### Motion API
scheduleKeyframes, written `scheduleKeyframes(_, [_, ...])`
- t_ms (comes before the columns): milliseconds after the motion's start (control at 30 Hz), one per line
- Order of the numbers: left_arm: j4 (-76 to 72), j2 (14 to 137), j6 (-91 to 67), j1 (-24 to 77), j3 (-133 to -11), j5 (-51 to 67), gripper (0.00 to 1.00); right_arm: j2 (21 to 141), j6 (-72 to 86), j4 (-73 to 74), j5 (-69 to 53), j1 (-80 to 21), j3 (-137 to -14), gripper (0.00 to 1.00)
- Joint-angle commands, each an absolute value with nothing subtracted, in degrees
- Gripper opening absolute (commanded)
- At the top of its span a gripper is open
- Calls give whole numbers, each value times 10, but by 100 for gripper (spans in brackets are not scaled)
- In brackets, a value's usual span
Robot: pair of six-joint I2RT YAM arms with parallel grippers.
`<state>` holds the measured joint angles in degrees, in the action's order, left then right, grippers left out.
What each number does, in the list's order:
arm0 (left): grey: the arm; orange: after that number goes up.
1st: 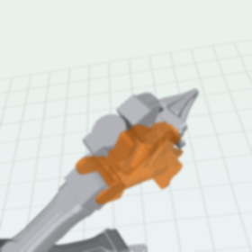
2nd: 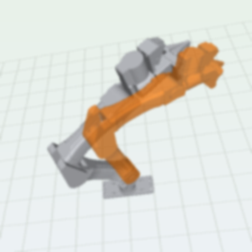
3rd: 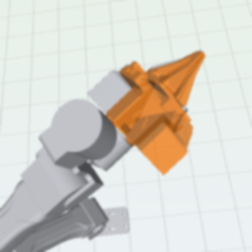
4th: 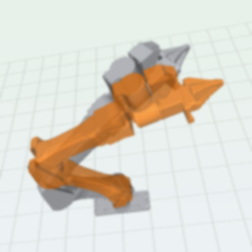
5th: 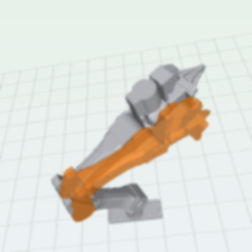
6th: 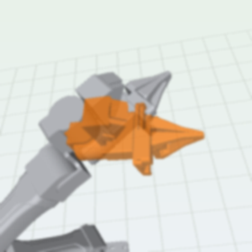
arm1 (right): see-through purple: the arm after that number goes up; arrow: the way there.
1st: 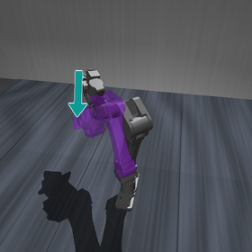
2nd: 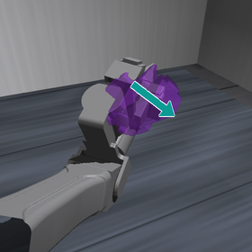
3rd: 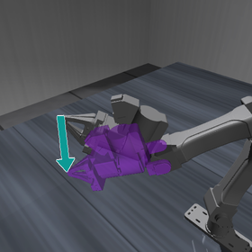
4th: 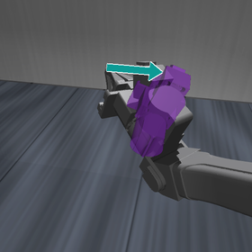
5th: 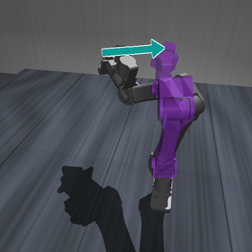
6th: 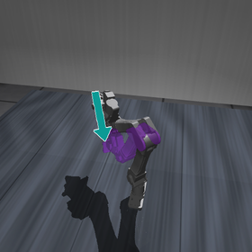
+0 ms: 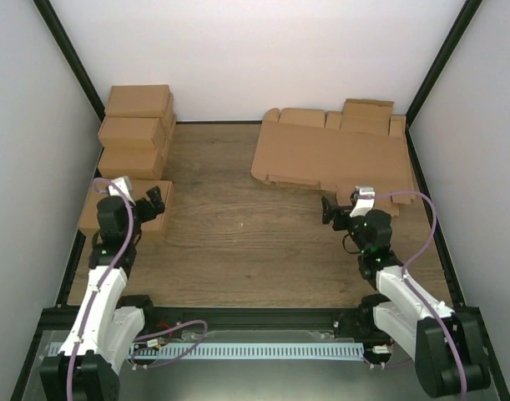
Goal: Fold the paper box
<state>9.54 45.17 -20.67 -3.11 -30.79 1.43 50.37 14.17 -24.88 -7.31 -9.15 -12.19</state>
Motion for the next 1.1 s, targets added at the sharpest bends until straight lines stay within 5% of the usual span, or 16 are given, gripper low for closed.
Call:
scheduleKeyframes(0, [-96, 425, -114, -14, -232, 55, 100, 558, 82, -386, -27, -89, -132, 100])
scheduleKeyframes(233, [-316, 531, -67, 0, -138, -32, 100, 698, 1, -560, 59, -86, -138, 100])
scheduleKeyframes(467, [-480, 705, -25, -2, -130, -51, 100, 797, 3, -677, -60, -14, -118, 100])
scheduleKeyframes(633, [-509, 767, -16, -7, -163, -49, 100, 875, 0, -756, -65, -13, -112, 100])
scheduleKeyframes(1067, [-487, 787, -37, -5, -188, -39, 100, 875, 7, -691, -42, -13, -145, 100])
